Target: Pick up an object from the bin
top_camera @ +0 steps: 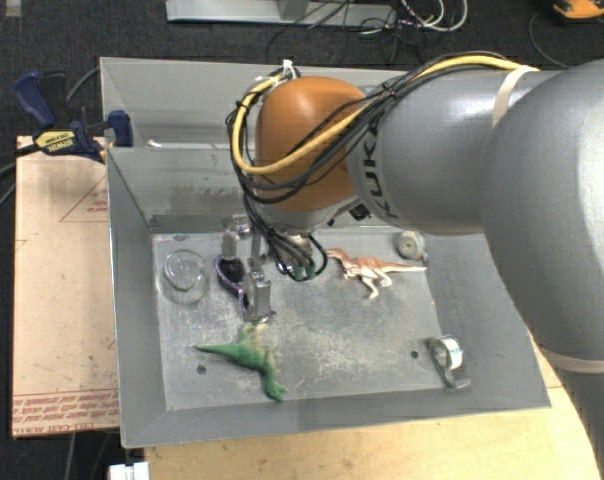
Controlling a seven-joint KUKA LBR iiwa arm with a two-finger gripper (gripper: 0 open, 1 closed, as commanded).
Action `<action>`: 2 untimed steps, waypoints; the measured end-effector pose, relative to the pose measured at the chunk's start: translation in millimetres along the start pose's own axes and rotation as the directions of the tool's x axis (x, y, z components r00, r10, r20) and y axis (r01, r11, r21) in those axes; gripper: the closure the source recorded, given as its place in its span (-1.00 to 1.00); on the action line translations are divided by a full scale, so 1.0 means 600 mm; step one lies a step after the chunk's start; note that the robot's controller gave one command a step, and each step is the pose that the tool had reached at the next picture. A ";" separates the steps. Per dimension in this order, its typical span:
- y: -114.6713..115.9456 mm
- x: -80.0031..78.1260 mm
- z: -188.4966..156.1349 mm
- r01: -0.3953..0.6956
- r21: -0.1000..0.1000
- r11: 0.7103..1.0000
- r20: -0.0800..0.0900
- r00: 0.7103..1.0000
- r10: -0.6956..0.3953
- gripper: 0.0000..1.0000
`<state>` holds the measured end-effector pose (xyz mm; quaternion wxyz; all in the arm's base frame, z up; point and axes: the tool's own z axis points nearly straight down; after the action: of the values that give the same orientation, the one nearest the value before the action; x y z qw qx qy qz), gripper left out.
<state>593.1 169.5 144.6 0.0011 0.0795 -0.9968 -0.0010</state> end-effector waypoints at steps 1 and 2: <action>0.010 0.113 0.119 0.121 0.000 0.993 0.005 0.993 -0.121 -1.00; -0.028 0.063 0.115 0.203 -0.001 0.979 0.003 0.979 -0.203 1.00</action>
Offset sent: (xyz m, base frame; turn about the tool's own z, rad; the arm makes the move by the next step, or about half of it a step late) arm -0.0357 -0.0227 -0.0690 -0.2076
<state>558.0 147.3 75.5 -0.0003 0.1809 -0.9835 -0.0020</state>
